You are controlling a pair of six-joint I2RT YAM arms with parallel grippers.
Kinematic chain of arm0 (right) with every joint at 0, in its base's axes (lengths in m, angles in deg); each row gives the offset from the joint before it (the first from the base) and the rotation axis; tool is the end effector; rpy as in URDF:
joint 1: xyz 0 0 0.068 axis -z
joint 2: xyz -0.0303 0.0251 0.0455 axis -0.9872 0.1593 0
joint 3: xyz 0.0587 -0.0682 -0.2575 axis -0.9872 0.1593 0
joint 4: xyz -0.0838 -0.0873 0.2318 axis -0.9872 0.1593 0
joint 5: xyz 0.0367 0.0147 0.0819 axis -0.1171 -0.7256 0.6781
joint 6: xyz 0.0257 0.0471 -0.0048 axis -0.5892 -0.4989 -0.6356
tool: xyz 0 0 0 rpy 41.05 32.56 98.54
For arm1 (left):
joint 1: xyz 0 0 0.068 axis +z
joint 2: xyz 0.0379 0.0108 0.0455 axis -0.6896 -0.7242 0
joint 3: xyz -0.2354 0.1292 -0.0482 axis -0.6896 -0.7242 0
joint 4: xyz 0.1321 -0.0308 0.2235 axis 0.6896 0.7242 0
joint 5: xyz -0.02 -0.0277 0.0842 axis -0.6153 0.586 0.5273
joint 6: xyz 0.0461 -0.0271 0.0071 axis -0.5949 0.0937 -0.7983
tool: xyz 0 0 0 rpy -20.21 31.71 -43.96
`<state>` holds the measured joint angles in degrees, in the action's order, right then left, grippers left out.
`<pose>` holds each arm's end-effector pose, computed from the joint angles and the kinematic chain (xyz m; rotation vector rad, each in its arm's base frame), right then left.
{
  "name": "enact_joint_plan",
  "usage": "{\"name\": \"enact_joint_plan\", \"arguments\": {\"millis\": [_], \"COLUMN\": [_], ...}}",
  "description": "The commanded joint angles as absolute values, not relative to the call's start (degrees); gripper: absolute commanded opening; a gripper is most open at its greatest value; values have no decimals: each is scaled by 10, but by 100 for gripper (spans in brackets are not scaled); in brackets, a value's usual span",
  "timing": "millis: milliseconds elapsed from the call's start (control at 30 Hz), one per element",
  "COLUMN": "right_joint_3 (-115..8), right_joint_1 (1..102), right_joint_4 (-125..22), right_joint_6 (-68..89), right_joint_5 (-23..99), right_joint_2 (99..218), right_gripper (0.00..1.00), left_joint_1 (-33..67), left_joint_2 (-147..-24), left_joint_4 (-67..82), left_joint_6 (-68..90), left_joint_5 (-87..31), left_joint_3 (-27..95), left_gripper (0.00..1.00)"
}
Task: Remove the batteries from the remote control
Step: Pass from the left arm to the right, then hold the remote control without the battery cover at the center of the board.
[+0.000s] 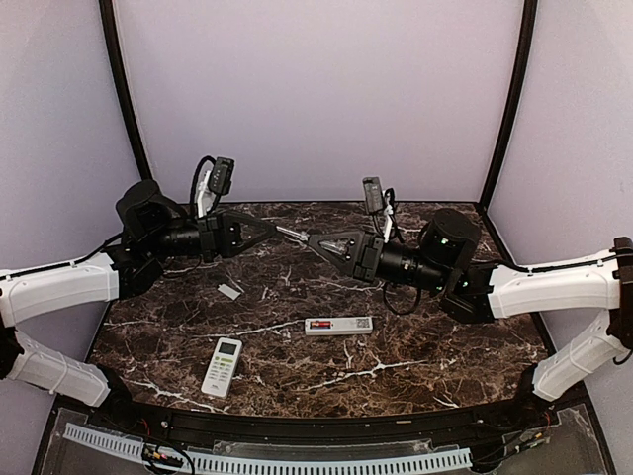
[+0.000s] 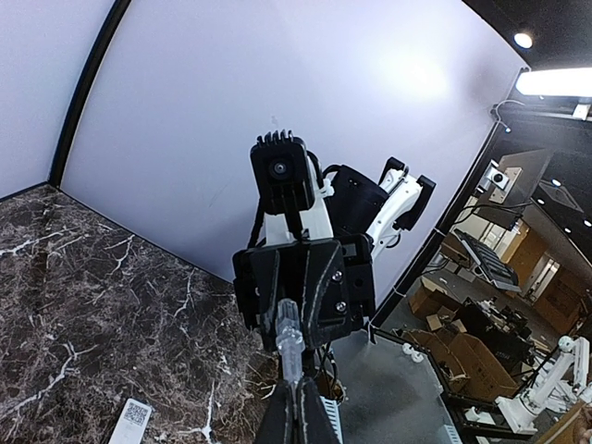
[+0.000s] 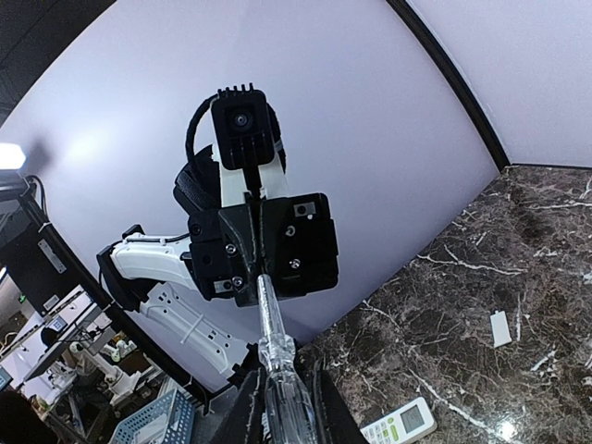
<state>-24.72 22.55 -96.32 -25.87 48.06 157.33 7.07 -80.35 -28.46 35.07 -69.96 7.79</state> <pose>0.1579 0.2763 0.3105 -0.5096 1.5308 1.6462 0.2018 -0.1833 0.3403 0.8456 1.3855 -1.5746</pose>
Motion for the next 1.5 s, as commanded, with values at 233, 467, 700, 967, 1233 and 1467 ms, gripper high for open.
{"name": "enact_joint_plan", "arguments": {"millis": [233, 467, 700, 967, 1233, 1467], "right_joint_3": [-247, -243, -250, -280, -288, -289], "right_joint_1": [227, 227, 236, 283, 303, 294], "right_joint_4": [-990, -984, -879, -571, -397, -383], "right_joint_6": [-254, -253, -238, -231, -263, -272], "right_joint_5": [477, 468, 429, 353, 308, 324], "right_joint_2": [1566, 1562, 1530, 1477, 1485, 1537], "right_gripper": [8, 0, 0, 0, 0, 0], "left_joint_1": [73, 73, 73, 73, 73, 50], "left_joint_2": [-806, -805, -790, -814, -924, -1012], "left_joint_4": [-300, -279, -215, -77, 75, 116], "left_joint_6": [353, 342, 305, 269, 280, 303], "left_joint_5": [-707, -697, -656, -557, -475, -465], "left_joint_3": [73, 76, 85, 123, 185, 200], "left_gripper": [0, 4, 64, 79, 72, 64]}}
